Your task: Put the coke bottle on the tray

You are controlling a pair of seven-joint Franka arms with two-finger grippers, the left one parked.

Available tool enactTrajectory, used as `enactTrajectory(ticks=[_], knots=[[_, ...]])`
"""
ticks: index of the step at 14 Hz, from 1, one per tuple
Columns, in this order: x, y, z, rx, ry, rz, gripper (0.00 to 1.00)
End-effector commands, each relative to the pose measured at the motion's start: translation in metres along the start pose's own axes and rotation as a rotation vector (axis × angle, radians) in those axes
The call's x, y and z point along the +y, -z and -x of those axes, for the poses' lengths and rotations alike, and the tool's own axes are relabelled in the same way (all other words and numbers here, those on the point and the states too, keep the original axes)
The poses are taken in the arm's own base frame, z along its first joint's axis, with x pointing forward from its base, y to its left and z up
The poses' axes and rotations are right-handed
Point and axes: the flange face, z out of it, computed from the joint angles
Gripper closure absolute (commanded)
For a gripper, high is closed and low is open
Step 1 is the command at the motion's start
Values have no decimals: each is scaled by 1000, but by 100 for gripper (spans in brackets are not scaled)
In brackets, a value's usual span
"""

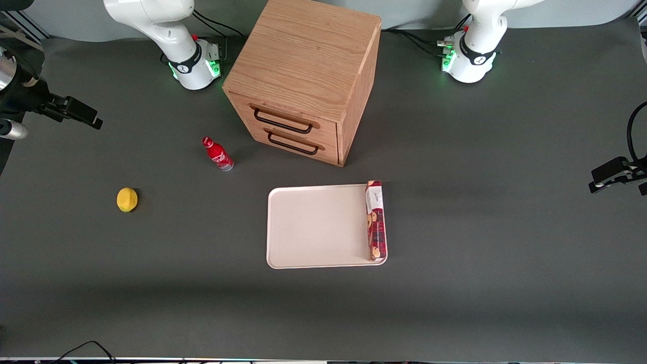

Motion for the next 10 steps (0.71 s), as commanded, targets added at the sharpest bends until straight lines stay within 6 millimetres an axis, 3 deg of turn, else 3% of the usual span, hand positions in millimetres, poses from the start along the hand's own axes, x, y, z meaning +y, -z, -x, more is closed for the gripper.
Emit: enactTrajectory(ticks=[1, 5, 8, 10], knots=[[-5, 7, -2, -10, 13, 41, 0], [-17, 2, 8, -62, 53, 48, 0], [-69, -17, 30, -130, 98, 9, 0], [-101, -51, 39, -177, 64, -19, 0]])
